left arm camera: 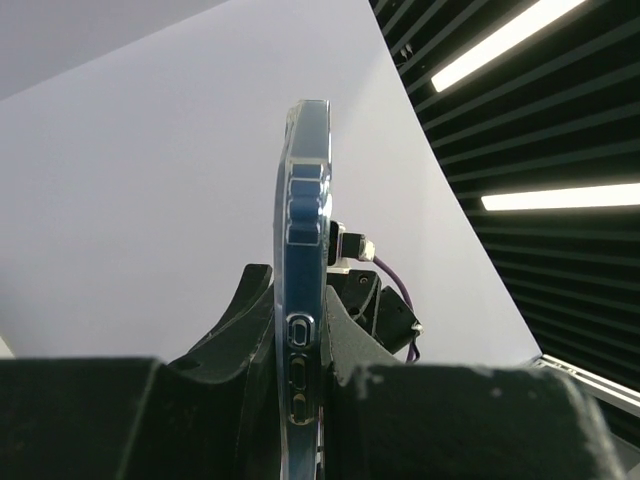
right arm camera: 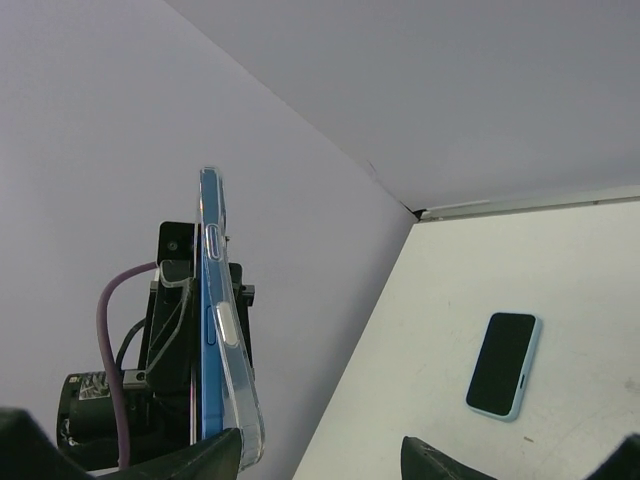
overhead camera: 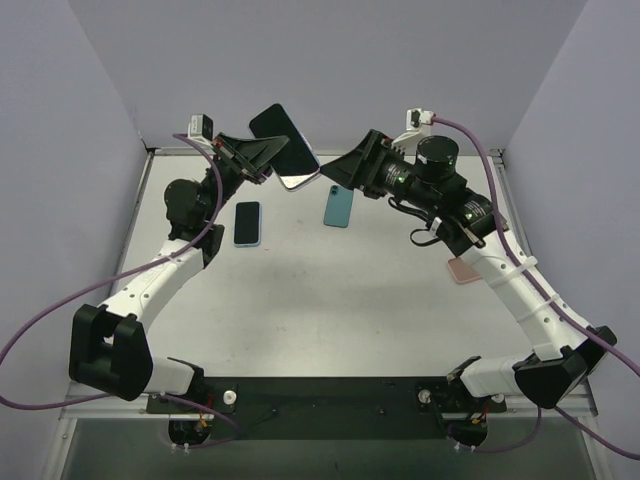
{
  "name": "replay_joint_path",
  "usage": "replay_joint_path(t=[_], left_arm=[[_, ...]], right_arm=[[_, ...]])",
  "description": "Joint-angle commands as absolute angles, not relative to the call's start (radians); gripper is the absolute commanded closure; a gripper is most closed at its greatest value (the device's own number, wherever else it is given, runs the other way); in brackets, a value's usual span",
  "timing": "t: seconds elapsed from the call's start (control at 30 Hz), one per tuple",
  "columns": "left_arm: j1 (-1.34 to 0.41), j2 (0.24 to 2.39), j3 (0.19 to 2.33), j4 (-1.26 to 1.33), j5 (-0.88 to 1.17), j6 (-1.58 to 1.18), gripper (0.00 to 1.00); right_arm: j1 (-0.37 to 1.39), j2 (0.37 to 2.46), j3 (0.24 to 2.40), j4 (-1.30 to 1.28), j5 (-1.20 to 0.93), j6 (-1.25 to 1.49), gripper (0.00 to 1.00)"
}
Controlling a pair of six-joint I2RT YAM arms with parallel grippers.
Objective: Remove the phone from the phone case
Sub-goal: Remove the phone case from the phone.
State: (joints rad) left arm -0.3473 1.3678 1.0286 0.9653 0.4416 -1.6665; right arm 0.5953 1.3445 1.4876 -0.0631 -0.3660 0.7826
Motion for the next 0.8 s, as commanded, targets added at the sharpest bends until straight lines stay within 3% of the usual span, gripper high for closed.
replay_joint_path(t=[0.0,0.3,0.6,0.77], left_arm=[[-0.408,1.307,1.115,1.201,0.538,-1.784,1.00],[-0.434,1.361,1.101,1.255,0.580,-1.831,1.00],[-0.509,1.410,1.100,1.264,0.586,-1.813,1.00],[-0.526,1.420,1.085,1.273,0.581,-1.812,1.00]], right_arm=[[0.609,1.459,1.451,-0.203,-0.307,0.721,0.42],[0.572,1.497,1.397,0.171,-0.633,0.917,0.40],[0.568,1.574,1.356,0.527,-0.744,1.188,0.43],[0.566,1.605,1.351,0.626,-0.736,1.287,0.58]])
